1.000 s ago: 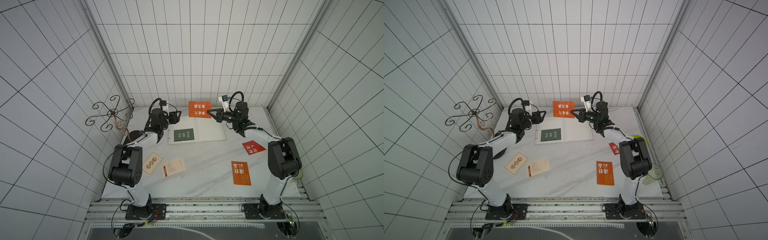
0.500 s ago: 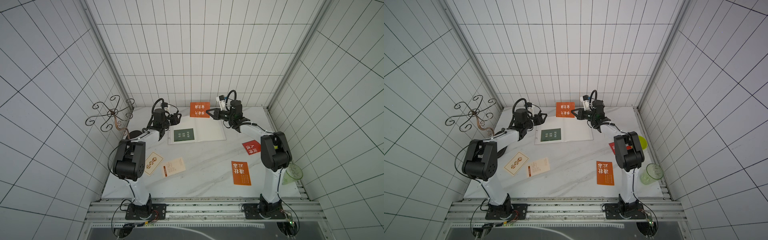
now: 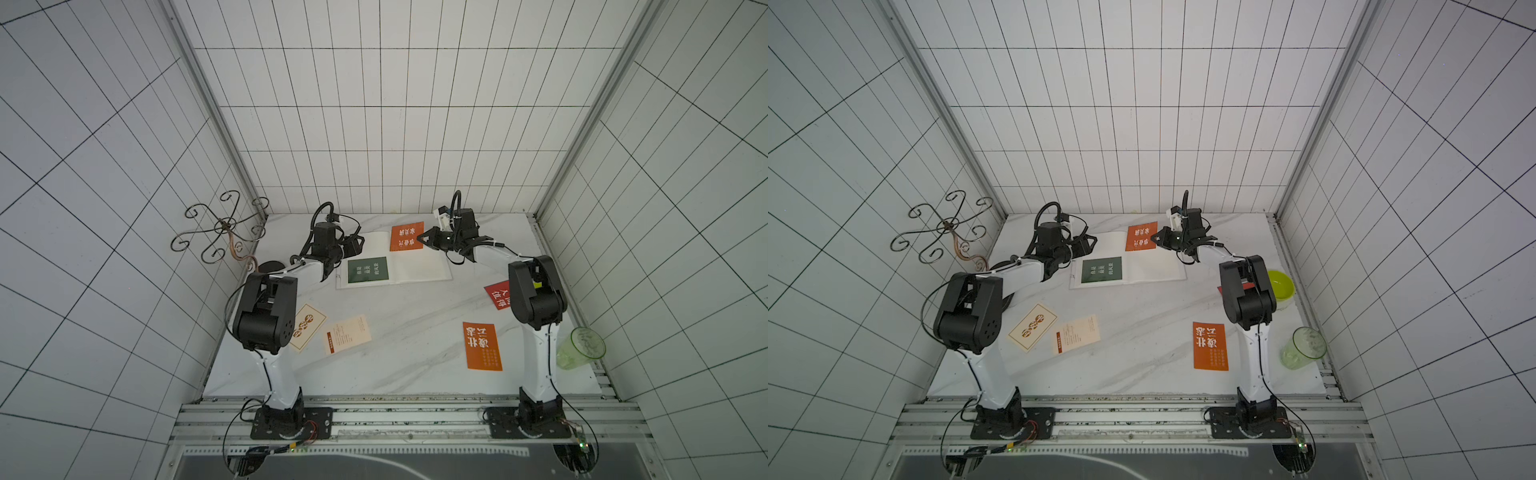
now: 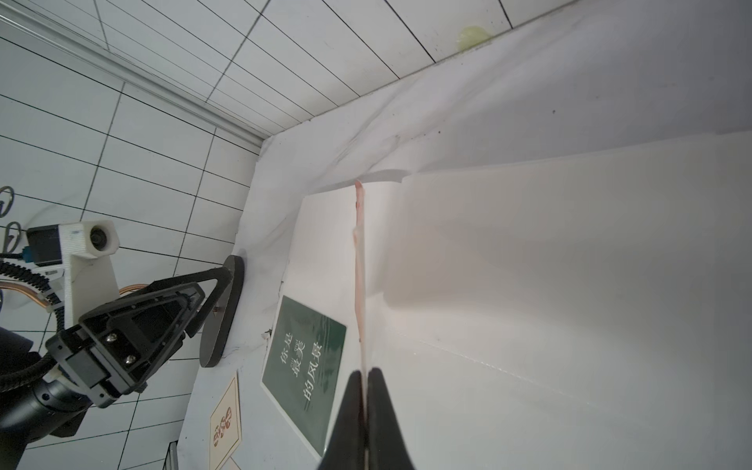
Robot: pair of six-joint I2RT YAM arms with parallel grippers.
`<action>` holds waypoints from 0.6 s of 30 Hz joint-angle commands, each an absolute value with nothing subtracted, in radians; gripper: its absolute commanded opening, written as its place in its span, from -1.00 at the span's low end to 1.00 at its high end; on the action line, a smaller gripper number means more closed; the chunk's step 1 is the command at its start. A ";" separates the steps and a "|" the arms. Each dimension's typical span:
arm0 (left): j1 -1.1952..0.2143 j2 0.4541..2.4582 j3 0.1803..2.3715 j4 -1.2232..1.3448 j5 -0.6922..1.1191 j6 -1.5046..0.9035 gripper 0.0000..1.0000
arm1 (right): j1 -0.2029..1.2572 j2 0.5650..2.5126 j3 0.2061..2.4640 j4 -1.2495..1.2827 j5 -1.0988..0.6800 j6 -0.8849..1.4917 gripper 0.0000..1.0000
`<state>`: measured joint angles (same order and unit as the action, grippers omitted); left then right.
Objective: Place the photos into the photo albums
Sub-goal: Insert the photo into the photo album.
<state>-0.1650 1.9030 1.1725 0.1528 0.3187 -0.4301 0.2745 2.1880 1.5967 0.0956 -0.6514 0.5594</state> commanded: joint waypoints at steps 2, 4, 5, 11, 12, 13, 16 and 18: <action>-0.172 1.950 1.201 0.142 0.318 -0.436 0.15 | 0.267 2.237 1.771 0.000 -0.619 0.557 -1.00; -0.175 1.970 1.210 0.134 0.319 -0.431 0.15 | 0.267 2.255 1.795 -0.020 -0.608 0.553 -1.00; -0.176 1.981 1.217 0.129 0.321 -0.428 0.15 | 0.267 2.263 1.805 -0.031 -0.603 0.550 -1.00; -0.183 2.041 1.268 0.105 0.357 -0.425 0.14 | 0.267 2.273 1.831 -0.069 -0.551 0.521 -1.00; -0.183 2.051 1.276 0.099 0.360 -0.425 0.14 | 0.266 2.275 1.833 -0.075 -0.543 0.517 -1.00; -0.183 2.062 1.281 0.092 0.359 -0.425 0.13 | 0.266 2.276 1.835 -0.079 -0.536 0.514 -1.00; -0.183 2.086 1.299 0.052 0.344 -0.417 0.13 | 0.266 2.282 1.846 -0.085 -0.530 0.510 -1.00; -0.182 2.092 1.310 0.021 0.321 -0.412 0.13 | 0.266 2.294 1.858 -0.092 -0.533 0.512 -1.00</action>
<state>-0.1806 2.0693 1.2804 0.0750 0.3405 -0.4263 0.2745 2.2536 1.7378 -0.0608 -0.5545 0.5297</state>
